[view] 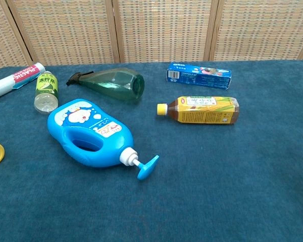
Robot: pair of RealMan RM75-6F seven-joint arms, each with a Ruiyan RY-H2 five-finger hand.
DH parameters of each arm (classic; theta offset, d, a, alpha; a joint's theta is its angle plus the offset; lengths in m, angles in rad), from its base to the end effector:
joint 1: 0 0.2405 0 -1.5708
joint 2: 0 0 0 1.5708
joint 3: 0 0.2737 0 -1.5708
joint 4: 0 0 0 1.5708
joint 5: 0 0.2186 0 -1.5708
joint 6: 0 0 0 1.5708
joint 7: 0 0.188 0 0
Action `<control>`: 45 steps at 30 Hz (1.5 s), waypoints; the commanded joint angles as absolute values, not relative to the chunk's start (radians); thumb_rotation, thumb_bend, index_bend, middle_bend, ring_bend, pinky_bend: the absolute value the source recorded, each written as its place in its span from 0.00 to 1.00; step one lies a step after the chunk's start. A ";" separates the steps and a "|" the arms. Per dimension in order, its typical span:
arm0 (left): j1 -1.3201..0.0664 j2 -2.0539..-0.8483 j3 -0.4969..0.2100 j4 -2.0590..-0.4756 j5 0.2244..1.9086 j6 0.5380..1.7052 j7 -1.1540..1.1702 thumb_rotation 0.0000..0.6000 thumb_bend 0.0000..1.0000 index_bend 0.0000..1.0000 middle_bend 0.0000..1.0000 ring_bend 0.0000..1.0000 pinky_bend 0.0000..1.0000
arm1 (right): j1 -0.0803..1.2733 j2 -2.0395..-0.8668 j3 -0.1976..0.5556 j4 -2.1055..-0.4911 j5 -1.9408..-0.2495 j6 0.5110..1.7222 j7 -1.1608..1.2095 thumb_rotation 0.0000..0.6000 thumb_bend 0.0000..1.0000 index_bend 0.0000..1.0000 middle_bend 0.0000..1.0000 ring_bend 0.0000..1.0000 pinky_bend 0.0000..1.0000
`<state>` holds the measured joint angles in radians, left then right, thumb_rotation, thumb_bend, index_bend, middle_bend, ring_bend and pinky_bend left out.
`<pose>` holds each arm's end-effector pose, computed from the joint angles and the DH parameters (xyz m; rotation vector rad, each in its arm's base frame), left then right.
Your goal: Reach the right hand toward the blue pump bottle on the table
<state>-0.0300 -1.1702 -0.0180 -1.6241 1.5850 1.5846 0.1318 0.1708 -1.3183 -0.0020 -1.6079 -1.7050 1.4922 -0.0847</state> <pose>-0.3158 0.2014 0.1464 -1.4056 -0.8013 -0.8994 -0.2548 -0.2320 0.0752 1.6016 -0.8614 1.1465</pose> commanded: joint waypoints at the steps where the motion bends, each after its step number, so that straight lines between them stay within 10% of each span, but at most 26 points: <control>1: -0.030 -1.170 -0.018 -1.624 1.585 1.585 0.132 0.95 0.18 0.00 0.00 0.00 0.00 | 0.171 -1.318 -0.002 -1.608 -1.707 1.493 -0.084 1.00 0.17 0.00 0.00 0.00 0.00; 36: -0.027 -1.171 -0.018 -1.627 1.589 1.593 0.139 0.96 0.18 0.00 0.00 0.00 0.00 | 0.178 -1.316 -0.008 -1.622 -1.714 1.480 -0.070 1.00 0.17 0.00 0.00 0.00 0.02; 45: -0.028 -1.171 -0.022 -1.626 1.581 1.591 0.139 0.96 0.18 0.00 0.00 0.00 0.00 | 0.247 -1.341 0.065 -1.662 -1.684 1.420 -0.116 1.00 0.22 0.00 0.60 0.68 0.54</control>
